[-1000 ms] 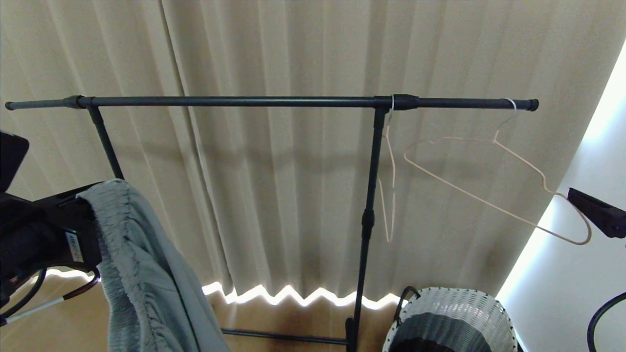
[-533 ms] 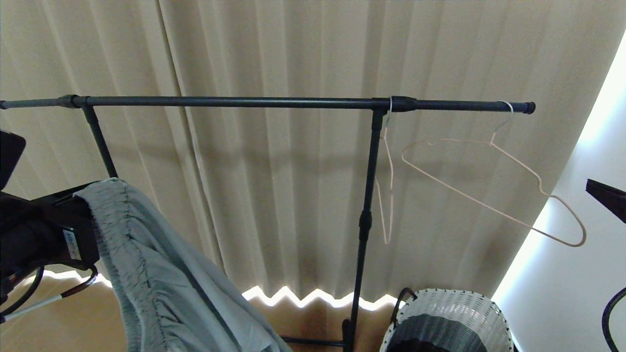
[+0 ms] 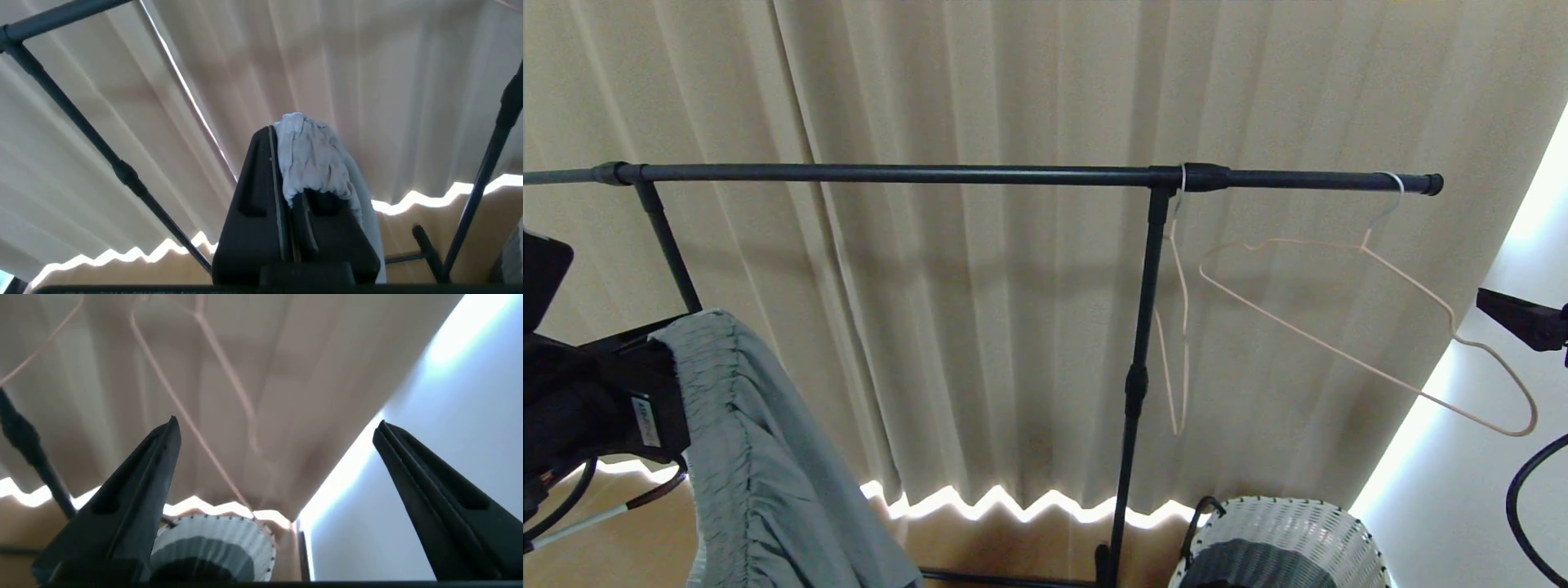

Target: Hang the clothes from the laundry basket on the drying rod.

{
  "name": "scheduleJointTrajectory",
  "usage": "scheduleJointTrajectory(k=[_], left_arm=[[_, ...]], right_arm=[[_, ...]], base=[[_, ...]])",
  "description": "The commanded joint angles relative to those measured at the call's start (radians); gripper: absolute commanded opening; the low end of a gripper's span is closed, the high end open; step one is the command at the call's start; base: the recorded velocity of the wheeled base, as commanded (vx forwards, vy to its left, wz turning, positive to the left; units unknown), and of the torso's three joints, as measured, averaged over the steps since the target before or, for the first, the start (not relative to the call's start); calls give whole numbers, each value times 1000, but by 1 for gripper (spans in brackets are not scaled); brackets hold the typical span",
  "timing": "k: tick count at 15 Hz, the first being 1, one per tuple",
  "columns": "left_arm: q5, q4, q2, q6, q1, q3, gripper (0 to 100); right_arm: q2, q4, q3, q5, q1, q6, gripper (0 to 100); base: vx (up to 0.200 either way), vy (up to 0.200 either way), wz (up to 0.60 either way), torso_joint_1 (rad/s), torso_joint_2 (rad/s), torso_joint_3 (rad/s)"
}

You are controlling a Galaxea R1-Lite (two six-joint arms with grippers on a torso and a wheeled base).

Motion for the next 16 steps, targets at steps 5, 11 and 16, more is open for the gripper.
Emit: scheduleJointTrajectory(k=[5,11,16], left_arm=[[-16,-30,6,1,-5,0,0],[-33,-32,-2,1,-5,23,0],[-33,-32,-13,1,-5,27,0]], right_arm=[[194,0,-86,4,-55,0,100],[362,-19,-103,115,-55,-6,100],[403,-22,-110,214,-46,-52,100]], base=[[0,0,0,0,0,0],[0,0,0,0,0,0],[0,0,0,0,0,0]])
